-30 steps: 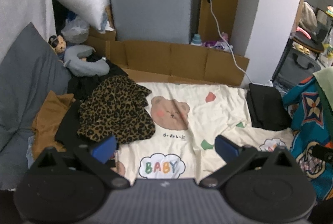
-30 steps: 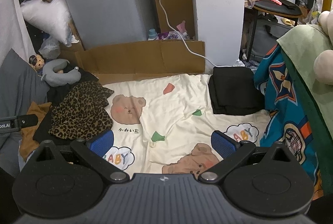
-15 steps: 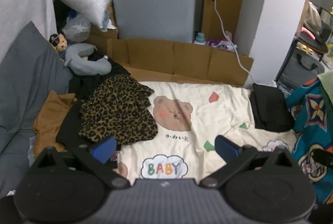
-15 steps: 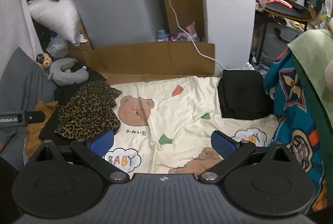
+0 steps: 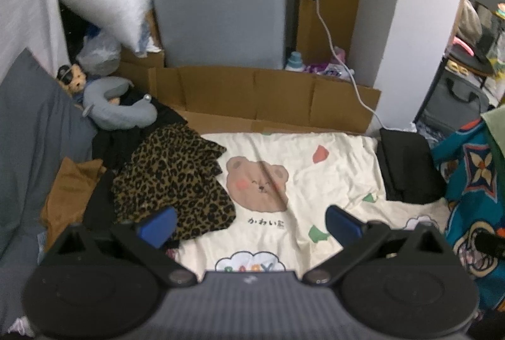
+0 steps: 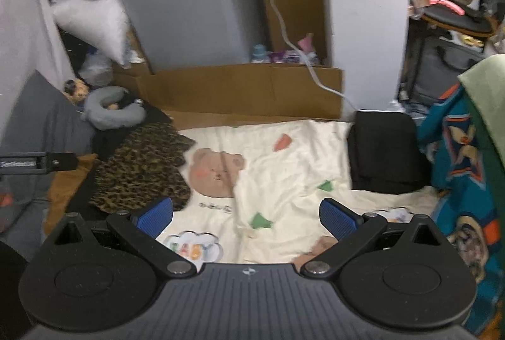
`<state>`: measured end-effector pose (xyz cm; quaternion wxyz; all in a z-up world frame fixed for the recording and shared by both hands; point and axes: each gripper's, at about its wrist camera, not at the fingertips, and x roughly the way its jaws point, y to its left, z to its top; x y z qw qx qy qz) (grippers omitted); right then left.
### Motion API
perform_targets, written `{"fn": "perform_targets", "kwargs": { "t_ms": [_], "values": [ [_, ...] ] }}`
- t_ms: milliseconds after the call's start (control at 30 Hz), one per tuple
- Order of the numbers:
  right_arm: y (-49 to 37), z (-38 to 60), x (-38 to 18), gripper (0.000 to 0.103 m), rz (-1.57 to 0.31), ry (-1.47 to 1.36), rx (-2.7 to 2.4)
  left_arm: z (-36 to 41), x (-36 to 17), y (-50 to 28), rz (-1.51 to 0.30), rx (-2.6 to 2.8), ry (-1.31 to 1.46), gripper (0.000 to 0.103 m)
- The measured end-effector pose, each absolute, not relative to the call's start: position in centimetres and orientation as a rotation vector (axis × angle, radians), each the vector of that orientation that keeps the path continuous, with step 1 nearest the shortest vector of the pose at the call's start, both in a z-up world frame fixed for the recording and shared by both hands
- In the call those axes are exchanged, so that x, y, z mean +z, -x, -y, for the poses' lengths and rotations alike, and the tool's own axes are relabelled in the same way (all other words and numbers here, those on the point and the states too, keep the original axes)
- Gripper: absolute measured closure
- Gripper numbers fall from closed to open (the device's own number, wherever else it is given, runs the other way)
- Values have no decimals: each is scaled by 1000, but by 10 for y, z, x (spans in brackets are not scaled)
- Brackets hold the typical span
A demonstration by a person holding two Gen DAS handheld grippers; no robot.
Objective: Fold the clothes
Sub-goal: 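Move both grippers over the bed toward the leopard-print garment pile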
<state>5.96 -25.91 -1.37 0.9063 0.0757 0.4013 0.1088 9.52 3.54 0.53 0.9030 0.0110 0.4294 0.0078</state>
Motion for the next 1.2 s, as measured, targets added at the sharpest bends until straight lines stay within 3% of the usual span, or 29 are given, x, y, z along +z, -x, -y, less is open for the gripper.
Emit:
{"fn": "perform_targets", "kwargs": {
  "t_ms": [567,933,1200],
  "values": [
    [-103,268,5,1,-843,-91,305,-167,98,-163,-937,13,80,5],
    [-121,275,0,1,-823,-90,295,-226,87,-169,-939,66,71,7],
    [-136,280,-12,1,-802,-83,269,-242,50,-175,-960,86,123,7]
  ]
}}
